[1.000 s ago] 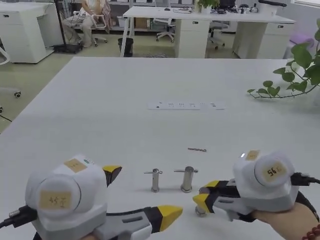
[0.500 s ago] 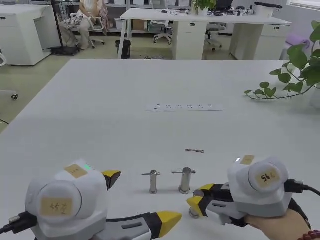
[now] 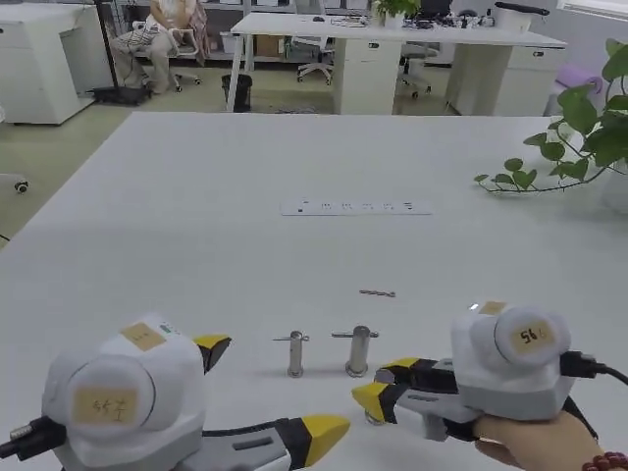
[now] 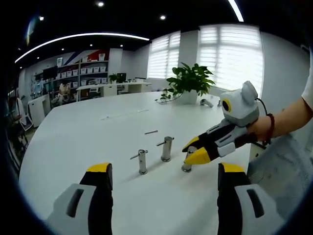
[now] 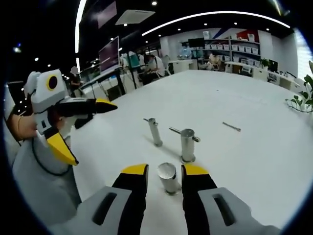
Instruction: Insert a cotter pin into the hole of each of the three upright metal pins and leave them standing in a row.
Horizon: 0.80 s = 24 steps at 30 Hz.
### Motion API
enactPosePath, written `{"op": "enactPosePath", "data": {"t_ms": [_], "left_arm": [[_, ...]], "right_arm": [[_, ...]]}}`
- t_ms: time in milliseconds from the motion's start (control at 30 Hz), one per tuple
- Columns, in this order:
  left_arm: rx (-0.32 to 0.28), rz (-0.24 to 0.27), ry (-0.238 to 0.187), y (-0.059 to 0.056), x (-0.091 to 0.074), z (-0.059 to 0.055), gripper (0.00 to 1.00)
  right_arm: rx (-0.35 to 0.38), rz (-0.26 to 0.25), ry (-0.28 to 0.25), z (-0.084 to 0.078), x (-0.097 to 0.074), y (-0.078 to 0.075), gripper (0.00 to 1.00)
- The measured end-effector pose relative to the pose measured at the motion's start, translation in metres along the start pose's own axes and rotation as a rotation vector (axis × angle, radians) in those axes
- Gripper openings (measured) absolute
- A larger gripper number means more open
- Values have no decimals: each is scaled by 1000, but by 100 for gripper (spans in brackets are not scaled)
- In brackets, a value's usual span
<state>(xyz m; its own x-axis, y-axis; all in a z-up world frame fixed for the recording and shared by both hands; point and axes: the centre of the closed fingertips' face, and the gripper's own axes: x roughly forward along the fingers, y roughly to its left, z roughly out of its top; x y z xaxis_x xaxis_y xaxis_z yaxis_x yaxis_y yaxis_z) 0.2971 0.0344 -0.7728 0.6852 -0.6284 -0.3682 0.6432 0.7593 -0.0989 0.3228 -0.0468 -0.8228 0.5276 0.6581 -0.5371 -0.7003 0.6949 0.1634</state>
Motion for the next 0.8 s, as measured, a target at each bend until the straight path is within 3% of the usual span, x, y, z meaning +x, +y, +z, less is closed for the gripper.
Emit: {"op": "enactPosePath", "data": {"t_ms": [367, 800], "left_arm": [[3, 5, -7, 1, -1, 2, 89], [0, -2, -9, 0, -1, 2, 89]], "right_arm": [[20, 25, -11, 6, -14, 0, 39], [-5, 52, -32, 26, -34, -9, 39]]}}
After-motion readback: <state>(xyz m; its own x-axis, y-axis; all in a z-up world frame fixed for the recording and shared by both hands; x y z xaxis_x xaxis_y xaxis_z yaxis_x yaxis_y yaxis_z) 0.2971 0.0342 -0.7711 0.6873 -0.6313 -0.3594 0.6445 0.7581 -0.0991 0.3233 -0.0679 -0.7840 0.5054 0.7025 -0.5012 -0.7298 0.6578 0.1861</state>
